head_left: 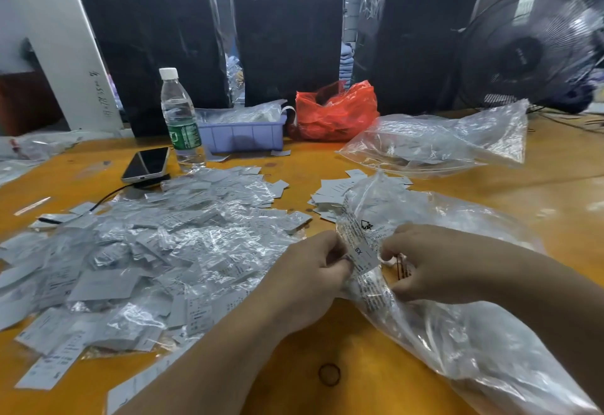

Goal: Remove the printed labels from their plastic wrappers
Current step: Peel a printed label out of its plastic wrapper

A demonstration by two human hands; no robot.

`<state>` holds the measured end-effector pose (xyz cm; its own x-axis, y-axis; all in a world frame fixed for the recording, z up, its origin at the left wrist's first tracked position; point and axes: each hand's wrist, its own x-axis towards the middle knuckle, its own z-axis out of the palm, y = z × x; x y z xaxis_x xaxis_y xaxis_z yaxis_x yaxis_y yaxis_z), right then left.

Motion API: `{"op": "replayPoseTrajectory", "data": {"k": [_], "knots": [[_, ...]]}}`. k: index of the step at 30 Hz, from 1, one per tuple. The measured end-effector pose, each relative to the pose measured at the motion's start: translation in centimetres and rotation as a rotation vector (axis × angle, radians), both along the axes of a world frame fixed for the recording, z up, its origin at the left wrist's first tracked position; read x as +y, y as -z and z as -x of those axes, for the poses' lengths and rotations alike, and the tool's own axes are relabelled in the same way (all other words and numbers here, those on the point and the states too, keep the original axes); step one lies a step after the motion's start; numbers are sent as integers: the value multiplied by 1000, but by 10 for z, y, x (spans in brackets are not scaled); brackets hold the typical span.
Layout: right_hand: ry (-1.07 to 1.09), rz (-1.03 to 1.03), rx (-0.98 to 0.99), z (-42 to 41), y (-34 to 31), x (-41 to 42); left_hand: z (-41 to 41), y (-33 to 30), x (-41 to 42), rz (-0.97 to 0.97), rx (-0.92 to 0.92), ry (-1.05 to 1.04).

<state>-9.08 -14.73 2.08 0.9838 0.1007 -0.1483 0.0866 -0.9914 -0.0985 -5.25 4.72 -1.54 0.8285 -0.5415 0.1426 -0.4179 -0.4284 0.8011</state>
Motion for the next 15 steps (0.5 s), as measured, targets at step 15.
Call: {"op": "replayPoseTrajectory", "data": {"k": [15], "knots": [[21, -39, -67, 4, 31, 10, -1, -1, -1, 127, -14, -78]]}}
